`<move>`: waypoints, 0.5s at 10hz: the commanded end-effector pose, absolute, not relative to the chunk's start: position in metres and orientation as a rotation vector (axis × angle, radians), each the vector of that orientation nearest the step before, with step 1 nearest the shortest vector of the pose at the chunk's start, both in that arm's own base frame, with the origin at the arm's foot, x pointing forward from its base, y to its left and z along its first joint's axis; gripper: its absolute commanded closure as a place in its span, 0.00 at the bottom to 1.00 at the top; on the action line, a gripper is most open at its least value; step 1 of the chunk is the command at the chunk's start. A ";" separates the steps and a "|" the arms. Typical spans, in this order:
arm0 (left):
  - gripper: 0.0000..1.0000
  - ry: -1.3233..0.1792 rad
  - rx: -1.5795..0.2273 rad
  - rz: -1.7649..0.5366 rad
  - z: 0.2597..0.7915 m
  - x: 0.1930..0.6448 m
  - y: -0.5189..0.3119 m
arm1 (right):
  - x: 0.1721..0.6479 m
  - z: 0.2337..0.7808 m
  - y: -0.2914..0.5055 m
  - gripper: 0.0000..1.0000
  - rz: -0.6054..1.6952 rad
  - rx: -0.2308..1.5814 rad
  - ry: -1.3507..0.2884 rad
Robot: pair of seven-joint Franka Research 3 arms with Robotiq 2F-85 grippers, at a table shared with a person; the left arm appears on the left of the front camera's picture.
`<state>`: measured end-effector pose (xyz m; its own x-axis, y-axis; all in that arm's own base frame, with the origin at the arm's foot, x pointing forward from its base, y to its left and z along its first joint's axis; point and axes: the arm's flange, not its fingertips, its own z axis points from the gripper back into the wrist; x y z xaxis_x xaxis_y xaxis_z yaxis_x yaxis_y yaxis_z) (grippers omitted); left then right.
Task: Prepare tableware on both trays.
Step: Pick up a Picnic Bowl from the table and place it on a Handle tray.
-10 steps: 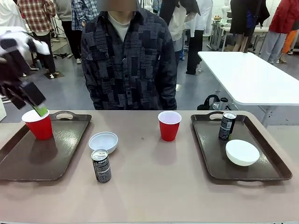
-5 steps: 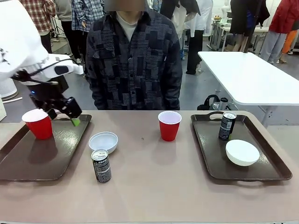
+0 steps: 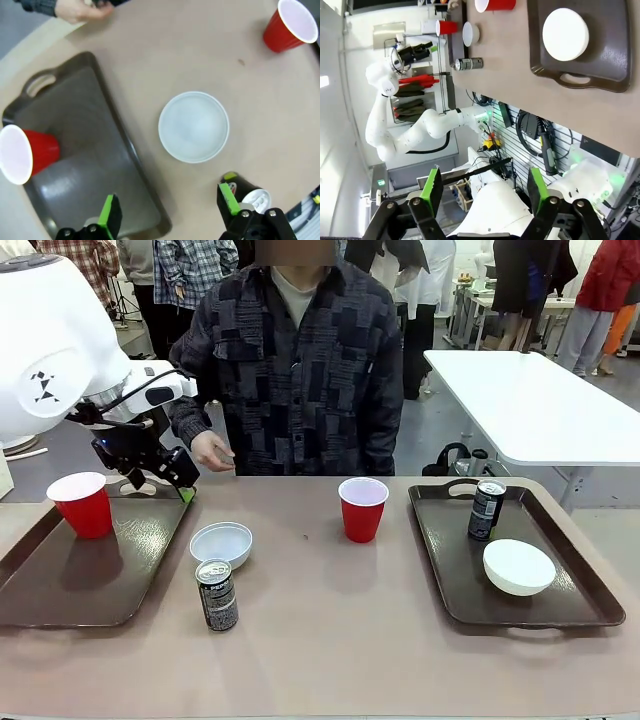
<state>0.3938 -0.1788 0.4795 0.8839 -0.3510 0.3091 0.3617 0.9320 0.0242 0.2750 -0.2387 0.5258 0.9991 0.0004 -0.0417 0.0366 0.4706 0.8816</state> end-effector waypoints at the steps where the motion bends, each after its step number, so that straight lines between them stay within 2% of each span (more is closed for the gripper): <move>1: 0.00 -0.309 -0.030 -0.368 0.479 0.394 -0.178 | 0.274 0.533 -0.237 0.11 -0.017 1.073 0.031; 3: 0.00 -0.314 -0.036 -0.369 0.479 0.394 -0.178 | 0.274 0.533 -0.237 0.11 -0.017 1.073 0.031; 5: 0.00 -0.163 -0.135 -0.416 0.505 0.354 -0.121 | 0.274 0.533 -0.237 0.11 -0.017 1.073 0.031</move>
